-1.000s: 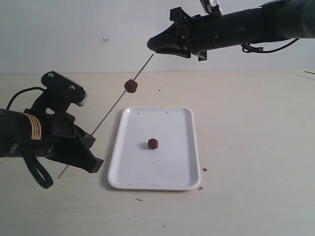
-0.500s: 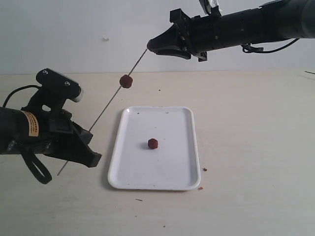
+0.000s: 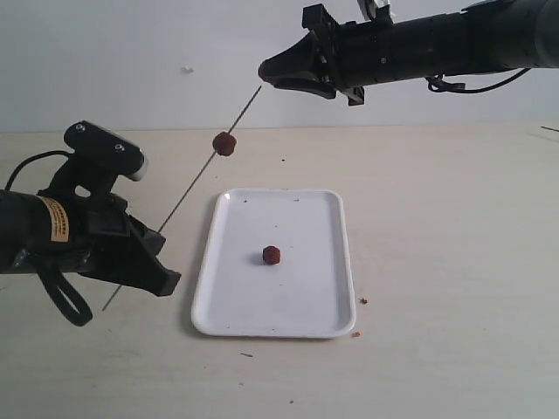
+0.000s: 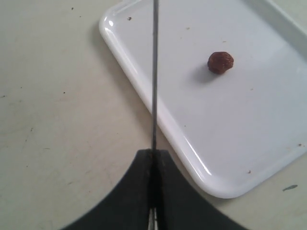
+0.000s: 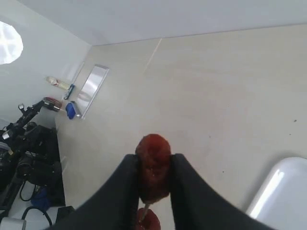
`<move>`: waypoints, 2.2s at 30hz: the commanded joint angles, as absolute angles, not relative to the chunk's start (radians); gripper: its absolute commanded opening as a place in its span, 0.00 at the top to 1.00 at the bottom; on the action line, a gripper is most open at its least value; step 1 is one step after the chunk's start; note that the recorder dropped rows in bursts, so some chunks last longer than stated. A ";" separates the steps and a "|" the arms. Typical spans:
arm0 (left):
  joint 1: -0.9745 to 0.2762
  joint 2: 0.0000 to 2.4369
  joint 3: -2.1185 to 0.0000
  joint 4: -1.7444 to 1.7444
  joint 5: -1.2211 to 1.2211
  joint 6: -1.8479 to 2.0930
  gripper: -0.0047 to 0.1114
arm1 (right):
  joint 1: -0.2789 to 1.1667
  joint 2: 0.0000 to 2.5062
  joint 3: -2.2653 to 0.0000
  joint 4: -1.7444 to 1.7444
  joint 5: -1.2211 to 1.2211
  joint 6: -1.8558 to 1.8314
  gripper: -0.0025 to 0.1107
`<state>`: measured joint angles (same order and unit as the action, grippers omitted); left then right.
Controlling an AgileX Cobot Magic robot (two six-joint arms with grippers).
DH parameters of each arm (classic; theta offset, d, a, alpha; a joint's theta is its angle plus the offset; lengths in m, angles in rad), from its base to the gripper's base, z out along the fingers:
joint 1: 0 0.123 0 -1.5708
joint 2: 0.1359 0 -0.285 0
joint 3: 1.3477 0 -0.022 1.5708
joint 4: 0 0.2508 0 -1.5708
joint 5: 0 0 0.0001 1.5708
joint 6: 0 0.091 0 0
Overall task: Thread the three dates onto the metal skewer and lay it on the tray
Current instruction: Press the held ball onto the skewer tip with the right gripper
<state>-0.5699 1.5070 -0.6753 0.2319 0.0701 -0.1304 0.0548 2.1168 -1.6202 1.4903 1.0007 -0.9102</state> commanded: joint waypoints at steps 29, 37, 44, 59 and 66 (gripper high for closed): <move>-0.568 1.501 -0.673 0.224 0.046 -0.138 0.96 | 0.053 2.107 -1.626 1.461 1.000 -0.968 0.77; -0.568 1.501 -0.673 0.224 0.043 -0.138 0.96 | 0.053 2.107 -1.626 1.465 0.996 -0.968 0.77; -0.568 1.501 -0.673 0.224 0.051 -0.138 0.96 | 0.053 2.107 -1.626 1.493 0.968 -0.968 0.77; -0.568 1.501 -0.673 0.224 0.047 -0.138 0.96 | 0.056 2.107 -1.626 1.497 0.999 -0.968 0.77; -0.568 1.501 -0.673 0.224 0.047 -0.138 0.96 | 0.070 2.107 -1.626 1.489 1.000 -0.968 0.77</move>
